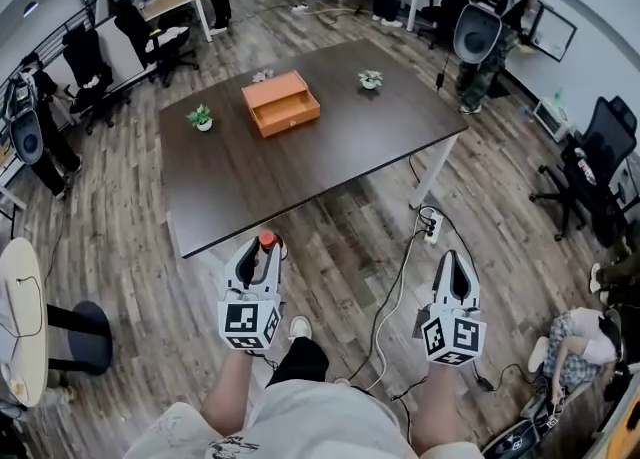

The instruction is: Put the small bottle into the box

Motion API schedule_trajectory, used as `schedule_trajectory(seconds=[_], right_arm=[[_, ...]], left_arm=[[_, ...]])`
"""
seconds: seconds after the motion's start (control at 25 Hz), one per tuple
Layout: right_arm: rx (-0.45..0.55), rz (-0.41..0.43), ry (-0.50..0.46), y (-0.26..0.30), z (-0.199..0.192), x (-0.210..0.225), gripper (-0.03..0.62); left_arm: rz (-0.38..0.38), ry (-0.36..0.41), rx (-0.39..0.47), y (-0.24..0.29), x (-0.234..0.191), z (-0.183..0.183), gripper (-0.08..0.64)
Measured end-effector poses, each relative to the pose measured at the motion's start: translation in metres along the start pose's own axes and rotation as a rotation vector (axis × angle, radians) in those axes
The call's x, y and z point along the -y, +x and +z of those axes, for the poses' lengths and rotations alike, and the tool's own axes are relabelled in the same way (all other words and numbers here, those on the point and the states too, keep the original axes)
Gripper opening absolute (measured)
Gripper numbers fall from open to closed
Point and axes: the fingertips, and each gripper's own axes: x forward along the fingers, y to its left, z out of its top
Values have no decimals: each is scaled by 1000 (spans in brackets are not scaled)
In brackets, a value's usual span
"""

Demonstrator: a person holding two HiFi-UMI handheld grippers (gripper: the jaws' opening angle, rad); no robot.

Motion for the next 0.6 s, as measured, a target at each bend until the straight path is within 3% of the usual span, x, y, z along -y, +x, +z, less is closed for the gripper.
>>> schedule_trajectory(seconds=[0.6], right_arm=[[-2,10,-53,138,10,-79,2]], left_arm=[[9,-4,13,105,-119,11,130]])
